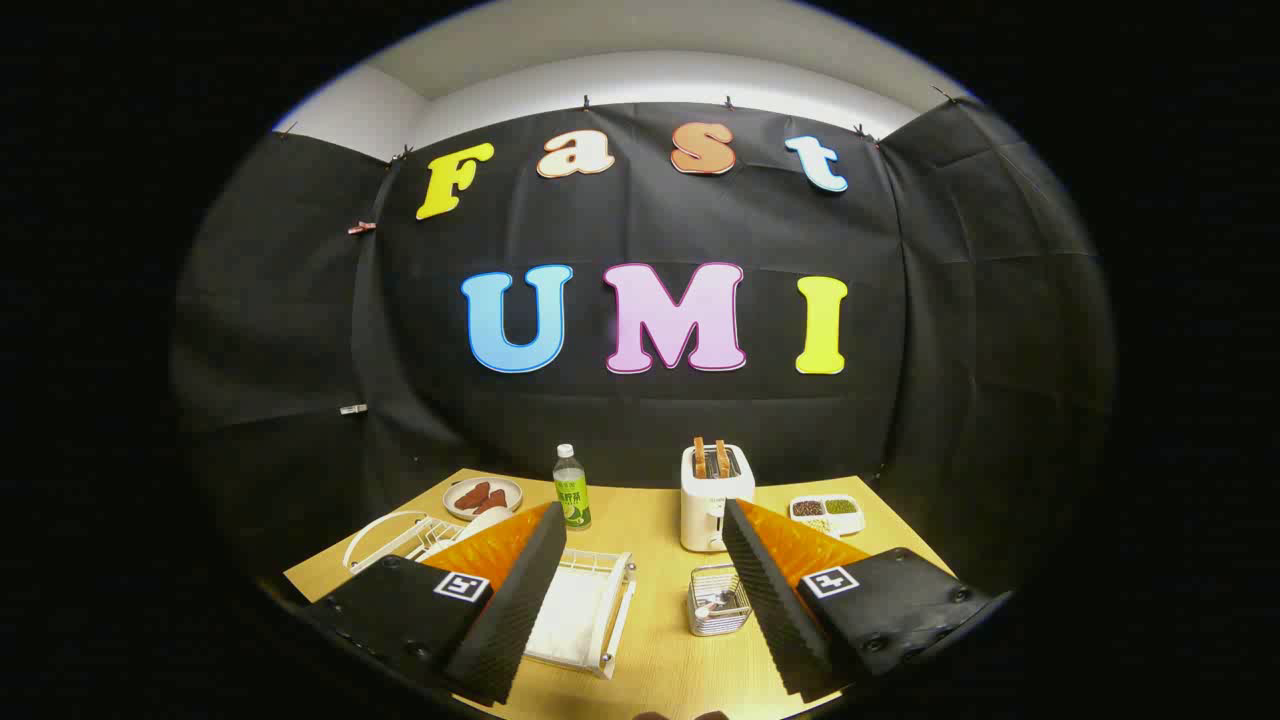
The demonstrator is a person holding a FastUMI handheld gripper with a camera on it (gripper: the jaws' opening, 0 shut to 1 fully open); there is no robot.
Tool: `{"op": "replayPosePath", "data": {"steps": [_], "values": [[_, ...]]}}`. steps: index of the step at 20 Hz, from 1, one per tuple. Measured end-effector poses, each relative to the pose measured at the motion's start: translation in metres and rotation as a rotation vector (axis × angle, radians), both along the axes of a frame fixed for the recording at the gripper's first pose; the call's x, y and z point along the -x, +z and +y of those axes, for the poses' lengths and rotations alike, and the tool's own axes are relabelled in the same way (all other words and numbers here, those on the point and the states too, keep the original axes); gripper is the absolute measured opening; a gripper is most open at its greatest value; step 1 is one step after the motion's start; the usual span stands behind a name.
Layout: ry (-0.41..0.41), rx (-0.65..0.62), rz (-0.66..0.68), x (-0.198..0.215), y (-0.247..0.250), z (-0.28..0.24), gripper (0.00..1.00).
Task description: Take the plate from the dish rack, then take the spoon from the basket and place it into the plate.
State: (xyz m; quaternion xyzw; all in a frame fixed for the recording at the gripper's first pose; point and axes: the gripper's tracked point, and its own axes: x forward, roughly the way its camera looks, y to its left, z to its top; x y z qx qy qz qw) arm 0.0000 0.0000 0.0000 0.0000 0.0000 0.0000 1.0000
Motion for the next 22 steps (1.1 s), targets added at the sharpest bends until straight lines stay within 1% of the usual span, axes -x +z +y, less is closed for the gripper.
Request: {"op": "replayPosePath", "data": {"steps": [8,13,17,22], "values": [[0.022,-0.015,0.005,-0.001,0.0,-0.001,0.97],[0.011,-0.02,0.01,-0.002,-0.002,-0.004,0.97],[0.005,0.004,0.014,-0.004,-0.007,-0.005,0.97],[-0.005,0.017,0.009,-0.017,-0.004,0.005,0.97]]}}
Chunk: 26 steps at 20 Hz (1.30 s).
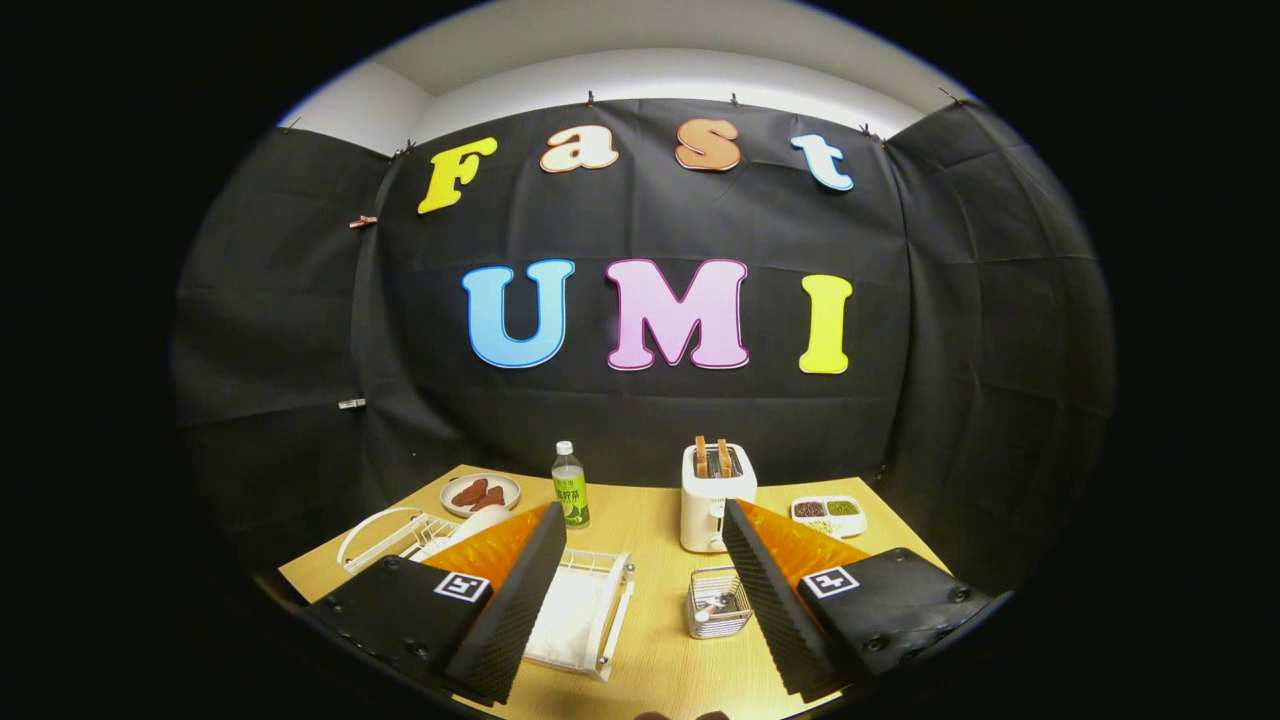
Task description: Take the plate from the dish rack, then take the spoon from the basket and place it into the plate.
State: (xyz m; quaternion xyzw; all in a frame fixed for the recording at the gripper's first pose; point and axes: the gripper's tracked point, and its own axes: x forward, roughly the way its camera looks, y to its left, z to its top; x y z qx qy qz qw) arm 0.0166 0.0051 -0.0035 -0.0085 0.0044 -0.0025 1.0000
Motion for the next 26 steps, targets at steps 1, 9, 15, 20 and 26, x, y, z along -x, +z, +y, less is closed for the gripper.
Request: {"op": "replayPosePath", "data": {"steps": [1,9,15,20,26], "values": [[-0.001,0.002,0.004,-0.005,0.0,0.004,0.97],[0.109,0.041,0.194,-0.055,-0.018,0.074,0.97],[0.179,0.037,0.428,-0.095,-0.068,0.128,0.97],[0.18,0.022,0.533,-0.127,-0.105,0.163,0.97],[0.084,-0.079,0.793,-0.138,-0.176,0.165,0.85]]}}
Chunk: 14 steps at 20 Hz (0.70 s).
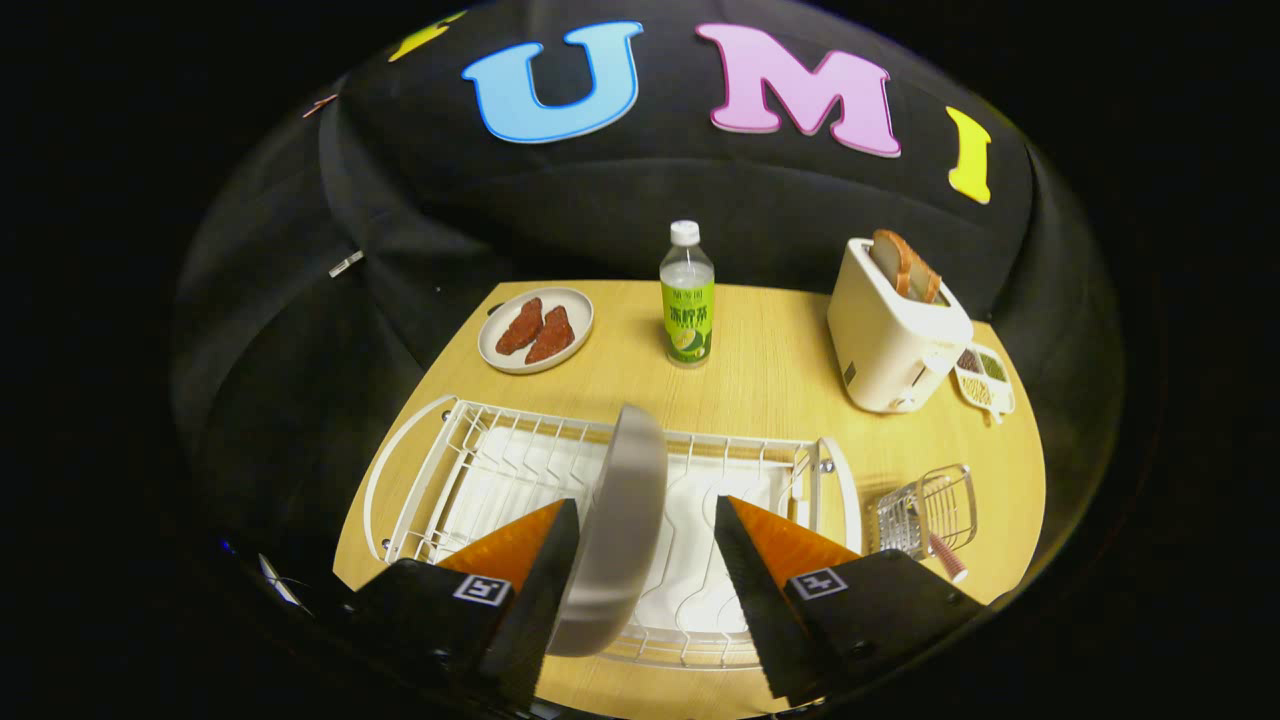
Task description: Take the plate from the dish rack, then take the spoon from the basket and place it into the plate.
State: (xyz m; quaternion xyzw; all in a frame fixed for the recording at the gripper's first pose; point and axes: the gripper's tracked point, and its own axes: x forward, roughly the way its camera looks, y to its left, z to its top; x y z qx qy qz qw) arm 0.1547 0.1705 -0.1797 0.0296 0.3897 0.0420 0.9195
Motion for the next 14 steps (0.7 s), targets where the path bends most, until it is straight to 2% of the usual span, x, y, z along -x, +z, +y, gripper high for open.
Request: {"op": "replayPosePath", "data": {"steps": [1,4,9,14], "values": [[-0.013,-0.013,0.031,0.001,-0.008,0.002,0.8],[-0.066,-0.04,0.07,0.001,-0.014,0.005,0.47],[-0.12,0.037,0.044,0.002,-0.003,0.009,0.38],[-0.091,0.212,-0.066,-0.006,0.021,0.026,0.37]]}}
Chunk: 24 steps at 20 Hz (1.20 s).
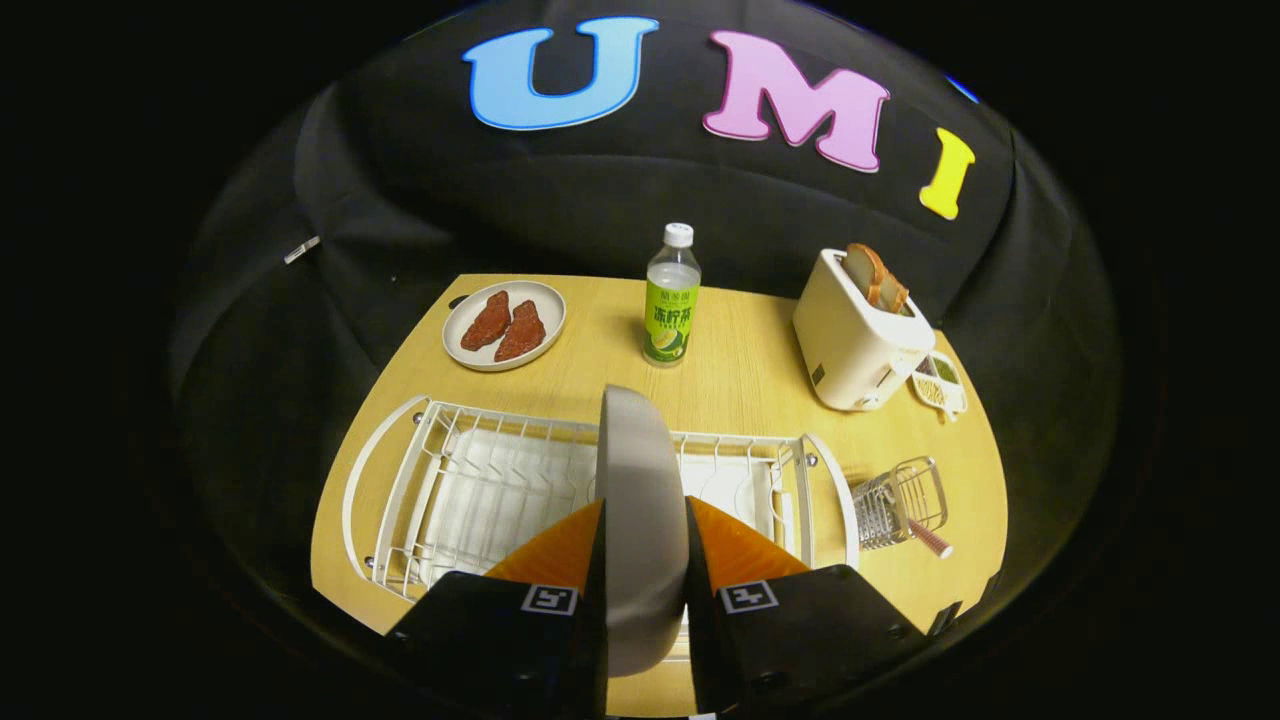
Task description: Take the plate from the dish rack, then take the spoon from the basket and place it into the plate.
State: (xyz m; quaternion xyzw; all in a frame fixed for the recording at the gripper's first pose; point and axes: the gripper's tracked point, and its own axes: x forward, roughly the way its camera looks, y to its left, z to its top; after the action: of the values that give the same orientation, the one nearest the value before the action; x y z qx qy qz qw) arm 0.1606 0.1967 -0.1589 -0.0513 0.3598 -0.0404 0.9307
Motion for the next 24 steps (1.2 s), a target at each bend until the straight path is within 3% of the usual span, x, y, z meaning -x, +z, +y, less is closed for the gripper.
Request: {"op": "replayPosePath", "data": {"steps": [3,13,19,24], "values": [[-0.006,0.06,-0.035,-0.002,0.011,-0.001,0.36],[-0.1,0.035,-0.008,0.009,0.005,-0.047,0.29],[-0.121,-0.164,0.044,0.026,-0.006,-0.058,0.26],[-0.052,-0.311,-0.001,0.051,0.02,-0.072,0.26]]}}
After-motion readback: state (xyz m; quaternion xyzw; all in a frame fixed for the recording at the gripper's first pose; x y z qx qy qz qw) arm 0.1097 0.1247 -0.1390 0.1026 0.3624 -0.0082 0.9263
